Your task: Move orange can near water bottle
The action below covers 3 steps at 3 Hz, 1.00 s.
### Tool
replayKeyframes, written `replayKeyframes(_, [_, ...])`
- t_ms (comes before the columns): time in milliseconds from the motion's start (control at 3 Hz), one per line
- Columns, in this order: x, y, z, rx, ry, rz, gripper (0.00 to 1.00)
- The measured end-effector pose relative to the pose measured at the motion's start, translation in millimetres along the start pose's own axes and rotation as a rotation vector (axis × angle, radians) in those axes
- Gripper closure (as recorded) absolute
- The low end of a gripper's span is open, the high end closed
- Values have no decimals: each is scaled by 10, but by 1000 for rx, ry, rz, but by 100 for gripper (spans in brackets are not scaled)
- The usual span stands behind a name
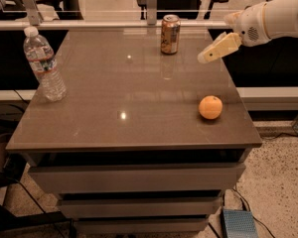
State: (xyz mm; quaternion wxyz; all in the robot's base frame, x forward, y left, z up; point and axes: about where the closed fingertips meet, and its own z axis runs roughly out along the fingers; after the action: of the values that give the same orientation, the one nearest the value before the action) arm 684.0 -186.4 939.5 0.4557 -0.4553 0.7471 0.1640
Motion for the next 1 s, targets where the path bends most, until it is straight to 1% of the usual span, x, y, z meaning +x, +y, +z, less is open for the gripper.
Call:
replayKeyframes(333, [-7, -14, 95, -2, -67, 40, 0])
replayKeyframes(667, [-137, -110, 452, 2, -160, 101, 0])
replayKeyframes(1000, [-275, -234, 857, 2, -215, 122, 0])
